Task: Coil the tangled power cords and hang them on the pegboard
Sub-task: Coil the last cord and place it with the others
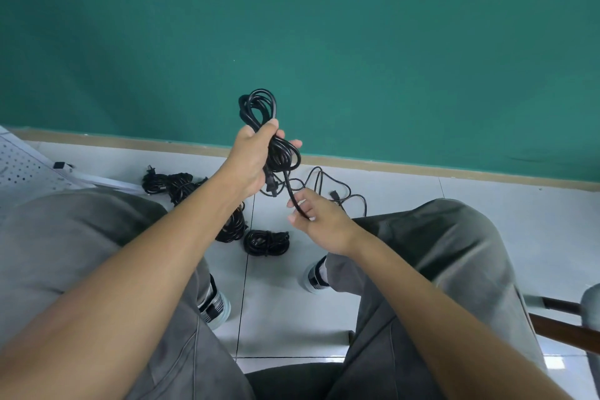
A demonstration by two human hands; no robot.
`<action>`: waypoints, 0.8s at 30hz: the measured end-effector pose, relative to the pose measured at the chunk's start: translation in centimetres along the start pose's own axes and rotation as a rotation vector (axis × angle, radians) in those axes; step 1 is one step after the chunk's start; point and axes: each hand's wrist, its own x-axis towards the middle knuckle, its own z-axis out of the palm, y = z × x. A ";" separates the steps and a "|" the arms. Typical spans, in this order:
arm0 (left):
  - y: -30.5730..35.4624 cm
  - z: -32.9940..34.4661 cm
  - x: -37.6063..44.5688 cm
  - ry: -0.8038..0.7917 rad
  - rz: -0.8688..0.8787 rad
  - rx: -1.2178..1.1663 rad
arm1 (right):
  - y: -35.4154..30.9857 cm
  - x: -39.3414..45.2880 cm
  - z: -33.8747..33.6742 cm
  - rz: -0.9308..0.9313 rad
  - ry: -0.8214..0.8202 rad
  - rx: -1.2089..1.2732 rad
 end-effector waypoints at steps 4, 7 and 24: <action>0.1 -0.5 0.4 0.081 0.028 0.027 | 0.1 -0.6 -1.1 -0.036 0.014 -0.016; -0.4 -0.7 0.8 0.067 0.077 0.204 | 0.2 -1.1 -1.6 -0.047 0.035 -0.036; -2.0 1.0 -3.1 -0.481 -0.155 0.342 | -4.7 -2.2 -5.9 -0.351 0.547 -0.133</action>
